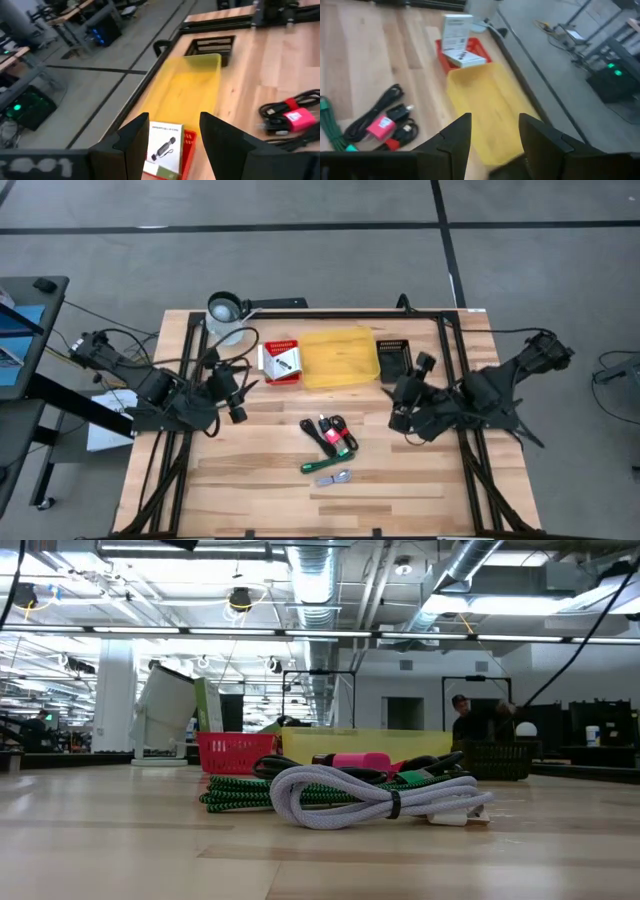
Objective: Pick and place items into bin
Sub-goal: Put the right black charger cable into the yellow bin
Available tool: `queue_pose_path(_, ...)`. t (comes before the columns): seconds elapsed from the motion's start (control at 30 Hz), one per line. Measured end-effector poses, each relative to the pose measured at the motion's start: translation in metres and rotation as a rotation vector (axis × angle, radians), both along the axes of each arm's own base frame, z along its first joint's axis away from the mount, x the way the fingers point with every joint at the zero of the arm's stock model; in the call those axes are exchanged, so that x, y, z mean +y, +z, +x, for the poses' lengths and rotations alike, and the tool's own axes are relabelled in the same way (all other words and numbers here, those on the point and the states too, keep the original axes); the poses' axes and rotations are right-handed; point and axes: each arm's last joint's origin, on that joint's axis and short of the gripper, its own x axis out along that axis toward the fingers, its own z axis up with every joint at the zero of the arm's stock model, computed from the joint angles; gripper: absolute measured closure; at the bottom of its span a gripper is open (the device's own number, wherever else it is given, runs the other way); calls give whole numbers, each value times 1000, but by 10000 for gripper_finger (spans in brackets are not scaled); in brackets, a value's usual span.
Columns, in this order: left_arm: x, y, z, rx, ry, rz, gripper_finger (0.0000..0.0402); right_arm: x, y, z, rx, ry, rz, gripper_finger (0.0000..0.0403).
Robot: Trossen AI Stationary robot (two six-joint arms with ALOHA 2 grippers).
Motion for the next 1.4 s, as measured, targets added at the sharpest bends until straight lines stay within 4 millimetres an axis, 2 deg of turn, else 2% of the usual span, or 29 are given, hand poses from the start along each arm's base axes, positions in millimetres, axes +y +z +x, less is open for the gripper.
queue_pose_path(0.17, -12, -24, -12, -87, -14, -35, 232, 10, -40, 3, -124, 16, 88, 243)
queue_pose_path(0.33, -27, -48, -19, -149, -78, -7, 232, 18, -69, 16, -299, -91, 292, 241)
queue_pose_path(0.5, -35, -62, -23, -182, -86, 27, 232, 28, -107, 25, -257, -151, 299, 242)
queue_pose_path(0.7, -38, -67, -34, -395, 112, 98, 232, 38, -153, 40, -217, -268, 330, 245)
queue_pose_path(0.8, -37, -69, -38, -421, 105, 56, 232, 42, -171, 45, -195, -310, 362, 245)
queue_pose_path(0.9, -35, -70, -40, -383, 53, -6, 232, 45, -181, 48, -145, -314, 430, 243)
queue_pose_path(1.03, -37, -71, -39, -262, -69, -20, 232, 46, -182, 57, -47, -224, 546, 245)
queue_pose_path(1.23, -40, -71, -37, -189, -136, 65, 232, 38, -172, 69, -90, -163, 572, 254)
queue_pose_path(1.4, -37, -78, -33, -160, -193, 90, 232, 32, -172, 72, -94, -183, 567, 259)
